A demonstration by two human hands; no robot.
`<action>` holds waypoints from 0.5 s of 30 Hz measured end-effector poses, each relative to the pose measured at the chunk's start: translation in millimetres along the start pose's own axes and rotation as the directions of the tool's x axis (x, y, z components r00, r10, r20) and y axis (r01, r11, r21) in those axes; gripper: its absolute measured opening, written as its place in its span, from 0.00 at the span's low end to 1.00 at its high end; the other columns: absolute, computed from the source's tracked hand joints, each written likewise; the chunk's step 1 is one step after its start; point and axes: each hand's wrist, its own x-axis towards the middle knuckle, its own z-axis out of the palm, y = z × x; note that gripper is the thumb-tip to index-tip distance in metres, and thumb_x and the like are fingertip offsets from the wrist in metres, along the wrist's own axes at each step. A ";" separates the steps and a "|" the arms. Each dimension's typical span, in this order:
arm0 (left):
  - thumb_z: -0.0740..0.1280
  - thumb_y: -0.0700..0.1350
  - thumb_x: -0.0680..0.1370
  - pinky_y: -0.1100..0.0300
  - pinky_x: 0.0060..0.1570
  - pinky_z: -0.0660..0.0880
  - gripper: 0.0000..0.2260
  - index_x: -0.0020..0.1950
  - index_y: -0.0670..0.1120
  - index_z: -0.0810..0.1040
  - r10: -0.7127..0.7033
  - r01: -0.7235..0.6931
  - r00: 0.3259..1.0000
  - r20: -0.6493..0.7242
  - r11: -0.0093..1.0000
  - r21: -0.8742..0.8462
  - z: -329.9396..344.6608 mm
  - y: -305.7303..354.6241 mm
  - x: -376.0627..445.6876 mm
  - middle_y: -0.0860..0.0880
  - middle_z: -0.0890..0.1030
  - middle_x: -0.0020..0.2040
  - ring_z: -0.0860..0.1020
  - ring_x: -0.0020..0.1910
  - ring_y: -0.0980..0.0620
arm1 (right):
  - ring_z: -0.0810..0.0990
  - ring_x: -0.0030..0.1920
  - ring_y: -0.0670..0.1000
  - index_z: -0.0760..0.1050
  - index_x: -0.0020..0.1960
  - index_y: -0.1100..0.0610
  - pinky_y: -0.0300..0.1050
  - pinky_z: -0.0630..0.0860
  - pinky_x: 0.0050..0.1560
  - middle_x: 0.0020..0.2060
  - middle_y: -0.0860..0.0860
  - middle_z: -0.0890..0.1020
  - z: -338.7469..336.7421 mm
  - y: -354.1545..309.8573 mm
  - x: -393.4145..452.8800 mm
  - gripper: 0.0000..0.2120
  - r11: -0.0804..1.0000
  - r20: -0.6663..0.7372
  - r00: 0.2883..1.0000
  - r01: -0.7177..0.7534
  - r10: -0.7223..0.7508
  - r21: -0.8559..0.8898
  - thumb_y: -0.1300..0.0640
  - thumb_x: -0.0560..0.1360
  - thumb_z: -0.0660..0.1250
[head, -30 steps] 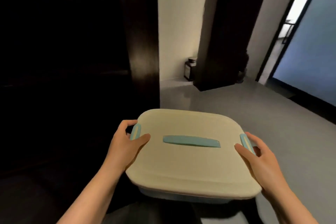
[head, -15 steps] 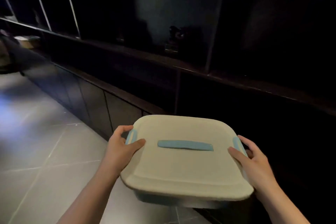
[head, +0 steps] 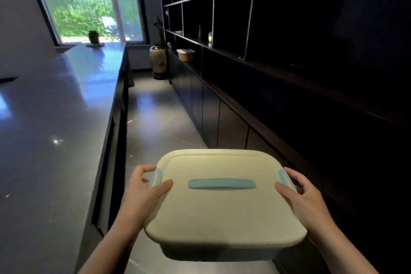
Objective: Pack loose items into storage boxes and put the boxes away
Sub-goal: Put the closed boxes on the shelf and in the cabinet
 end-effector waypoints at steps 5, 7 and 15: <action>0.75 0.43 0.69 0.60 0.30 0.74 0.20 0.58 0.49 0.71 -0.037 0.037 0.993 -0.109 0.999 -0.006 -14.5 -11.4 61.4 0.45 0.80 0.44 0.81 0.38 0.49 | 0.76 0.46 0.42 0.72 0.63 0.47 0.39 0.71 0.36 0.53 0.49 0.78 68.5 -14.9 80.8 0.19 0.995 0.146 0.988 0.066 -0.055 -0.075 0.57 0.74 0.70; 0.75 0.42 0.70 0.61 0.30 0.73 0.20 0.58 0.48 0.72 -0.045 0.043 0.986 -0.161 0.999 -0.011 -12.9 -12.3 88.8 0.47 0.80 0.42 0.80 0.36 0.51 | 0.73 0.44 0.39 0.70 0.64 0.47 0.37 0.68 0.34 0.54 0.49 0.77 93.6 -21.4 116.7 0.19 0.988 0.195 0.978 0.103 -0.080 -0.113 0.56 0.75 0.70; 0.76 0.42 0.68 0.57 0.33 0.74 0.20 0.56 0.50 0.74 -0.164 0.144 0.935 -0.315 0.986 -0.087 6.3 -3.9 215.2 0.43 0.80 0.36 0.81 0.34 0.46 | 0.76 0.44 0.43 0.73 0.66 0.51 0.36 0.68 0.35 0.48 0.49 0.78 176.2 -52.6 260.8 0.21 0.968 0.325 0.934 0.203 -0.147 -0.145 0.58 0.74 0.71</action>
